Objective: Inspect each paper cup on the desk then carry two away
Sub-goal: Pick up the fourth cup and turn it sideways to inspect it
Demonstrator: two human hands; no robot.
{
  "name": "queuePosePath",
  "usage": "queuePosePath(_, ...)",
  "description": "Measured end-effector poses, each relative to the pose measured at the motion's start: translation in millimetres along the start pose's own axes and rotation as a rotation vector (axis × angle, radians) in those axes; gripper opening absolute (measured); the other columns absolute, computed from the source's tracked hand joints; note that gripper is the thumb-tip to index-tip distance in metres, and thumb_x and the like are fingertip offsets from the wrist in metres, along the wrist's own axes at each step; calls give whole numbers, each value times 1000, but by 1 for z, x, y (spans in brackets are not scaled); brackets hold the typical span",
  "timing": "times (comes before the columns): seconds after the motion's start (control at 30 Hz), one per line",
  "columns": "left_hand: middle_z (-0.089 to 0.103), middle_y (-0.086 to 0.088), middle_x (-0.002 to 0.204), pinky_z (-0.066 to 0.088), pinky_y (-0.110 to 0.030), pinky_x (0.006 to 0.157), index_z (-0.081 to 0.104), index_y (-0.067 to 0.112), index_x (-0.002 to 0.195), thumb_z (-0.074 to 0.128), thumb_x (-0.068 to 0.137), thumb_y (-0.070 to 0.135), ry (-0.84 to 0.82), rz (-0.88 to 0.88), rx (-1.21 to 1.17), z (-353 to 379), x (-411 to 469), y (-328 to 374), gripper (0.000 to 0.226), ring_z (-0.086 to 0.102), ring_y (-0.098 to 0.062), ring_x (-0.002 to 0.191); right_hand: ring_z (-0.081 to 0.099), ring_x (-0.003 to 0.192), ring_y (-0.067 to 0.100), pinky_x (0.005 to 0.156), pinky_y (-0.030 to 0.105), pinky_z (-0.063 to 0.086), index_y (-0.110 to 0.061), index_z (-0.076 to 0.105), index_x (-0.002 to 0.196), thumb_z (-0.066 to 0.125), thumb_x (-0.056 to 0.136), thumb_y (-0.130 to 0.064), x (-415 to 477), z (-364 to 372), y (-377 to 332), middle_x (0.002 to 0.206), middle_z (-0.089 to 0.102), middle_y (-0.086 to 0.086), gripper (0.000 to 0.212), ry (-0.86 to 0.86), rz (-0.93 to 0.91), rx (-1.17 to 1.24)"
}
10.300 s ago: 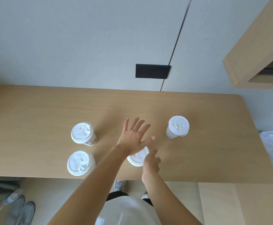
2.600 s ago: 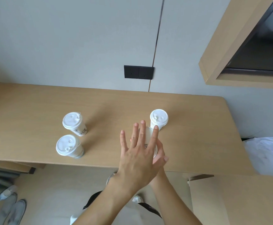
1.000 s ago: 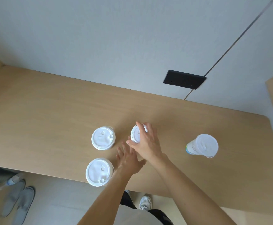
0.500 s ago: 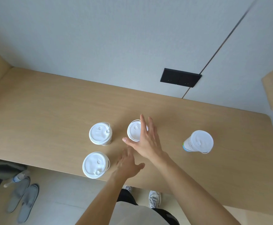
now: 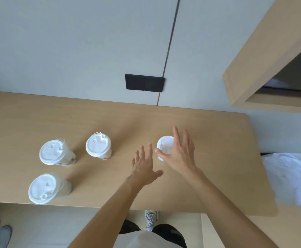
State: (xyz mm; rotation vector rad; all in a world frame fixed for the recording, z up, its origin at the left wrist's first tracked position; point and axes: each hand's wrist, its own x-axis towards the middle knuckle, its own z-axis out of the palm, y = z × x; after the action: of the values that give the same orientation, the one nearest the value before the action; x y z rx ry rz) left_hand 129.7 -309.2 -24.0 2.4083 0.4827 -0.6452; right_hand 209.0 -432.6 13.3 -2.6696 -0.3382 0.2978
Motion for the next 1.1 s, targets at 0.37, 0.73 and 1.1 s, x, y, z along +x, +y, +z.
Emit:
queuePosePath(0.37, -26, -17, 169, 9, -58, 126, -27, 26, 159, 65, 92, 56, -29, -113, 222, 14, 12, 31, 118, -14, -44, 157, 28, 152, 28, 114, 41, 40, -21, 18, 166, 75, 88, -45, 1, 7, 21, 165, 29, 7, 100, -189, -23, 207)
queuePosePath(0.73, -30, -15, 168, 5, -58, 126, -15, 23, 163, 60, 93, 59, -68, -89, 268, 55, -57, 6, 108, -18, -42, 157, 36, 143, 28, 99, 40, 49, -24, 25, 163, 70, 88, -43, -75, 16, 24, 158, 34, 3, 90, -198, -66, 117)
queuePosePath(1.1, -6, -12, 173, 7, -57, 127, 3, 29, 164, 38, 103, 22, -62, -133, 179, 48, -77, -13, 70, -3, -38, 159, 16, 157, 27, 119, 42, 33, -25, 9, 167, 64, 89, -69, -90, 14, 31, 170, 17, 6, 105, -294, -5, 201)
